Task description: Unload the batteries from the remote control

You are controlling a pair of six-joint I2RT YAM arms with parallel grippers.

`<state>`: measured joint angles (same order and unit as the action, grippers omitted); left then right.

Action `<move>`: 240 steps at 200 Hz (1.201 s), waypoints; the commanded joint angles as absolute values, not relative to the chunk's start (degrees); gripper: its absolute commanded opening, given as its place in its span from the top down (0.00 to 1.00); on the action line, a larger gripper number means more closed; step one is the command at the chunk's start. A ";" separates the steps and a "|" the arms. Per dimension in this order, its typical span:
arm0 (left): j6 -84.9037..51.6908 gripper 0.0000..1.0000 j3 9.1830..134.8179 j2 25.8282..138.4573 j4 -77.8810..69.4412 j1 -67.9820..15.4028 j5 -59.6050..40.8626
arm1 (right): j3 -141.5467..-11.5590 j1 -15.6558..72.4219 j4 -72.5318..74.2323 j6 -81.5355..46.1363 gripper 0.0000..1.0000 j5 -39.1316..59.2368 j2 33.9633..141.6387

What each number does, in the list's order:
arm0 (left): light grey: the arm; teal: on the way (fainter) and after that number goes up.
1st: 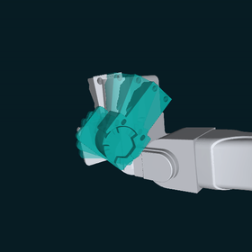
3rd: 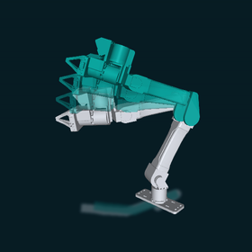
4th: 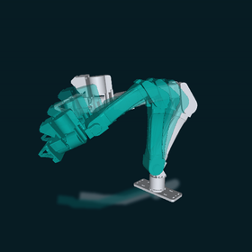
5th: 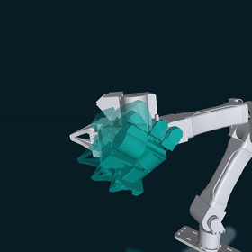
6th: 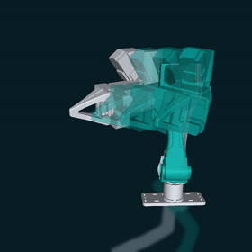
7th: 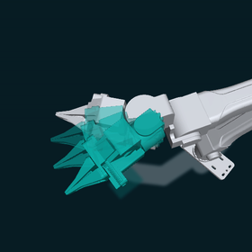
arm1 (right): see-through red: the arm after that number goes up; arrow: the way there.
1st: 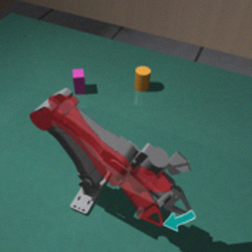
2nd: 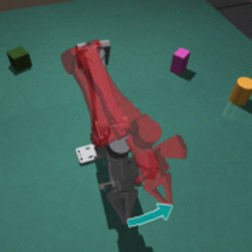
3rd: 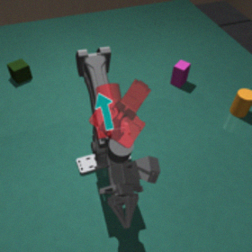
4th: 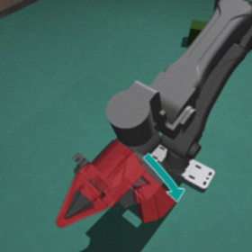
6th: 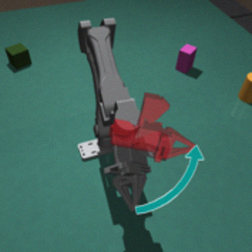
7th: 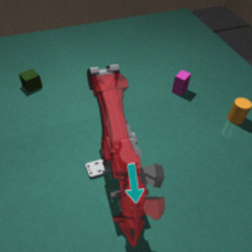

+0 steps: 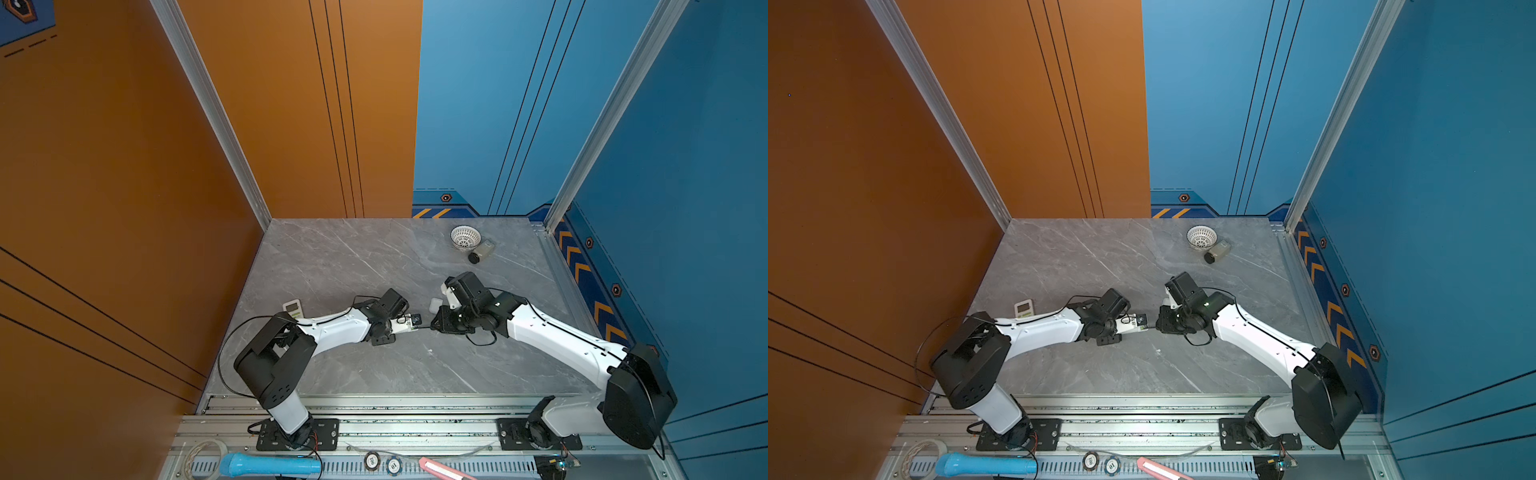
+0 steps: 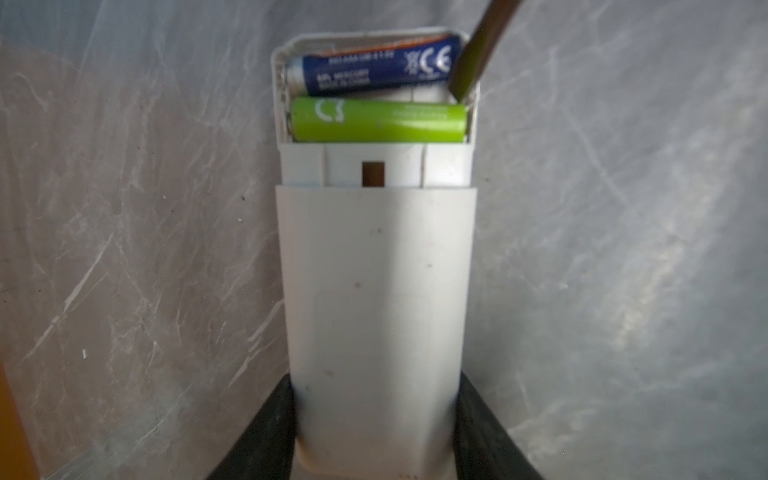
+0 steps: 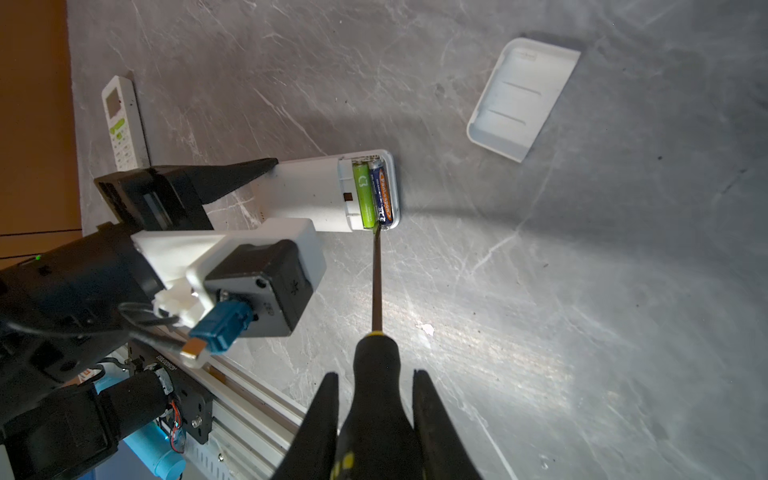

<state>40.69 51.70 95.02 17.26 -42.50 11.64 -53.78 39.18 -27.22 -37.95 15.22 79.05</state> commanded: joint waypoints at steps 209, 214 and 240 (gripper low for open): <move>28.85 0.99 61.12 101.91 29.70 -40.49 3.13 | -59.73 67.45 -37.44 -53.33 1.00 -36.16 87.82; 28.60 0.99 61.24 101.87 29.87 -40.42 2.84 | -59.70 67.66 -37.36 -53.12 1.00 -36.60 88.09; 27.41 0.99 62.39 102.34 31.51 -40.08 1.33 | -60.05 68.35 -37.22 -52.68 1.00 -37.63 89.51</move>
